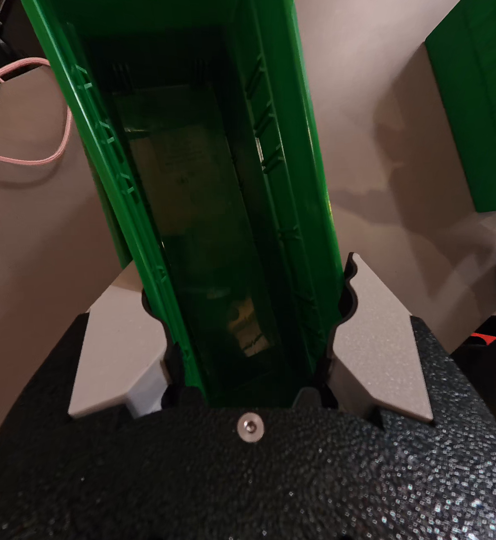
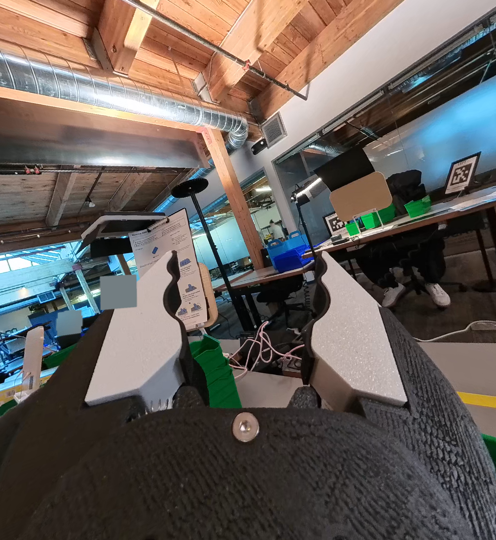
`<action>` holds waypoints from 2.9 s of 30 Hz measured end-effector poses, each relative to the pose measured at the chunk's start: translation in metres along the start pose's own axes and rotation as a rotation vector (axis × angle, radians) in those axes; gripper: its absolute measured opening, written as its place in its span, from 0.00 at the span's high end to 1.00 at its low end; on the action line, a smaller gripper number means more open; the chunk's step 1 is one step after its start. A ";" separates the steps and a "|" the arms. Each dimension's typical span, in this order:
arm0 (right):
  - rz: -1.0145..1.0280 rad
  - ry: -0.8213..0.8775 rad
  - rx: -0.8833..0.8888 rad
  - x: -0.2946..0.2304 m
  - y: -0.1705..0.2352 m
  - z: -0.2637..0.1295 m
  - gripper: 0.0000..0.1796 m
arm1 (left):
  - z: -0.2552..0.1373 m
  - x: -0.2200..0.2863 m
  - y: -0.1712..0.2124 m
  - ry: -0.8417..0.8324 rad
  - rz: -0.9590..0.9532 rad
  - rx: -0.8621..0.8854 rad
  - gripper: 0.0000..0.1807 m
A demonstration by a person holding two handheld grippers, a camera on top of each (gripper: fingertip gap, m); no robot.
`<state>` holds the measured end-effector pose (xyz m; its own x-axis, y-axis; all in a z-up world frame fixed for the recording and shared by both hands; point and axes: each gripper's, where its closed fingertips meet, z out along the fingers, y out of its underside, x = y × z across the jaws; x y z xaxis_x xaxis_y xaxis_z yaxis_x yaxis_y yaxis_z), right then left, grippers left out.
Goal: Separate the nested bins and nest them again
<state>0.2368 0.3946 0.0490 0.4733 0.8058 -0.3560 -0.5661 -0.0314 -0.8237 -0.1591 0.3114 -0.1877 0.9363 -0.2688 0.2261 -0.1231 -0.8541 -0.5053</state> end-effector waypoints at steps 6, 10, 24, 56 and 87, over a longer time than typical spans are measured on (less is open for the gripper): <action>-0.003 -0.002 0.013 -0.001 -0.004 -0.003 0.48 | -0.015 0.013 -0.012 0.113 -0.093 0.079 0.21; 0.004 -0.003 0.017 0.001 -0.005 -0.003 0.48 | -0.012 0.010 -0.012 0.064 -0.095 0.059 0.22; 0.010 0.002 0.007 0.004 -0.001 0.000 0.48 | -0.053 0.012 -0.051 0.023 -0.109 0.177 0.18; -0.103 0.011 0.399 -0.028 -0.102 -0.106 0.48 | 0.207 0.365 -0.159 -0.020 0.320 -0.177 0.12; -0.013 -0.085 0.354 -0.028 -0.094 -0.093 0.48 | 0.103 0.206 -0.090 -0.011 -0.005 0.074 0.12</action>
<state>0.3393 0.3197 0.0953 0.4327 0.8517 -0.2958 -0.7660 0.1743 -0.6188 0.0789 0.3788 -0.1812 0.9404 -0.2593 0.2199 -0.0940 -0.8199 -0.5648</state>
